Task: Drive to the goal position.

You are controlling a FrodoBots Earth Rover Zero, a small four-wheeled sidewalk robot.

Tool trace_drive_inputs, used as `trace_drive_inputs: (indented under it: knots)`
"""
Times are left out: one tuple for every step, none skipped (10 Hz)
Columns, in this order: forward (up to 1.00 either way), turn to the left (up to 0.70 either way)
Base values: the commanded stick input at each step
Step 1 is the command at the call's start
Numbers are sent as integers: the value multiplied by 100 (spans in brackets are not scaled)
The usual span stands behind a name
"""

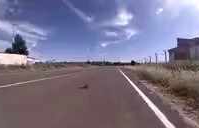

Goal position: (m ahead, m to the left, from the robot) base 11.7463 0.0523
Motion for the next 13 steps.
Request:
trace_drive_inputs:
  knots:
    - [100, 0]
    - [100, 0]
    - [100, 0]
    - [100, 0]
    - [100, 0]
    - [100, 0]
    - [100, 0]
    - [100, 0]
    - [100, 0]
    - [100, 0]
    - [100, 0]
    - [100, 0]
    - [100, 0]
